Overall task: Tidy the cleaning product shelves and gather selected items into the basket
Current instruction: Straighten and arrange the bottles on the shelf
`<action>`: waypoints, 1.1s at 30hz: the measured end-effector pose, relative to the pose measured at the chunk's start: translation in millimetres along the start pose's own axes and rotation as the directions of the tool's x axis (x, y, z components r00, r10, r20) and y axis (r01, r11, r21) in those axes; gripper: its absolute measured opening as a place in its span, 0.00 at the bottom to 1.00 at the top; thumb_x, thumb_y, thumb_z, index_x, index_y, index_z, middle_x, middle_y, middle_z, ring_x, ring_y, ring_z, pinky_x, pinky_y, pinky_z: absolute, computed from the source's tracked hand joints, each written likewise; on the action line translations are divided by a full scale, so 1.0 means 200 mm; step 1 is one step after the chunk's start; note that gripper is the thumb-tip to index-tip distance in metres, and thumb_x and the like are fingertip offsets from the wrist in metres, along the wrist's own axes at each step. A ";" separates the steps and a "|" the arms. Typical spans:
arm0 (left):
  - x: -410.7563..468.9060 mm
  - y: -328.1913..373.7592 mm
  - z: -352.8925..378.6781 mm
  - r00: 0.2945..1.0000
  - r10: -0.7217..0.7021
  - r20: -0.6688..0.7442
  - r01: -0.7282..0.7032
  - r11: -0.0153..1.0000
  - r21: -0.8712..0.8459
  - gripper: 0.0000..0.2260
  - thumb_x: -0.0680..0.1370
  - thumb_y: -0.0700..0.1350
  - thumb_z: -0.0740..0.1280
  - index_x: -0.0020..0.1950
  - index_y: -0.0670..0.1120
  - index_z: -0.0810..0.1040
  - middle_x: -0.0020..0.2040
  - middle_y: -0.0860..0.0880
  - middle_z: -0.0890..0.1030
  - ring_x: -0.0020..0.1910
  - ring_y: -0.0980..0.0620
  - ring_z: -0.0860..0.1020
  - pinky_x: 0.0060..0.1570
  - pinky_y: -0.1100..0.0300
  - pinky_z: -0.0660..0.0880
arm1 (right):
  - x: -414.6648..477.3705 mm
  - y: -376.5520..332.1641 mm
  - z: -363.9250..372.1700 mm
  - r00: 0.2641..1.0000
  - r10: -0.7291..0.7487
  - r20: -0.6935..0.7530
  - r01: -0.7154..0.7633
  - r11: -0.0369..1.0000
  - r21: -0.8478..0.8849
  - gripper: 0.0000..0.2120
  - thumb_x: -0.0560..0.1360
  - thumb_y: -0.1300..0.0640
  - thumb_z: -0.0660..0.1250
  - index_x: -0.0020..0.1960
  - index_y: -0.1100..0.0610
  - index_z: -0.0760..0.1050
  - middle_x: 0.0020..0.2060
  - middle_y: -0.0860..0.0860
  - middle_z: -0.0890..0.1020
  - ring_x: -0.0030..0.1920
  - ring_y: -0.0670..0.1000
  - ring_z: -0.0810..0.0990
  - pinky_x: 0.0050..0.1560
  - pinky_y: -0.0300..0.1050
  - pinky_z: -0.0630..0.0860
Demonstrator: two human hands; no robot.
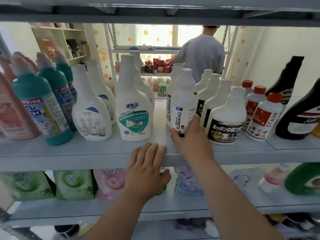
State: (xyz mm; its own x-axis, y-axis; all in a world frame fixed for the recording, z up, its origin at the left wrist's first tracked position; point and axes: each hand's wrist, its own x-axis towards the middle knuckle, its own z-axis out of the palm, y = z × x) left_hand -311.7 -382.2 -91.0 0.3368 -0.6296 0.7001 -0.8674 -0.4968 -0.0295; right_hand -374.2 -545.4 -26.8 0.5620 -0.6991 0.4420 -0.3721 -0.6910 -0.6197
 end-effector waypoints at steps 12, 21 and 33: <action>-0.01 0.00 0.02 1.000 -0.001 -0.004 0.001 0.999 -0.034 0.30 0.68 0.57 0.70 0.66 0.42 0.79 0.61 0.41 0.80 0.62 0.38 0.77 0.67 0.43 0.66 | 0.03 -0.05 0.02 0.992 0.078 0.102 -0.056 0.977 -0.205 0.39 0.74 0.28 0.64 0.72 0.56 0.61 0.64 0.57 0.79 0.63 0.62 0.78 0.58 0.56 0.76; -0.02 0.00 -0.07 0.996 -0.001 0.091 0.008 0.997 -0.075 0.32 0.68 0.58 0.68 0.68 0.43 0.75 0.63 0.44 0.78 0.64 0.41 0.74 0.69 0.46 0.63 | -0.04 -0.08 -0.02 0.989 0.088 0.115 -0.068 0.983 -0.171 0.37 0.71 0.30 0.68 0.67 0.54 0.63 0.63 0.54 0.78 0.62 0.60 0.77 0.56 0.54 0.78; -0.04 0.03 -0.12 0.992 -0.074 0.098 0.084 0.992 -0.096 0.31 0.69 0.53 0.70 0.69 0.41 0.78 0.66 0.42 0.79 0.67 0.39 0.77 0.71 0.40 0.69 | -0.42 0.33 -0.32 0.912 -0.364 0.189 0.409 0.846 -0.342 0.26 0.82 0.40 0.59 0.73 0.55 0.73 0.71 0.53 0.75 0.72 0.57 0.73 0.75 0.54 0.65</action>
State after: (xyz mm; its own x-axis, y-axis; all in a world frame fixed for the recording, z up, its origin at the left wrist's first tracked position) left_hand -328.8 -365.0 -79.7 0.4346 -0.6463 0.6272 -0.8673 -0.4880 0.0980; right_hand -492.3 -544.5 -63.8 0.7879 -0.3511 0.5059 -0.3376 -0.9333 -0.1220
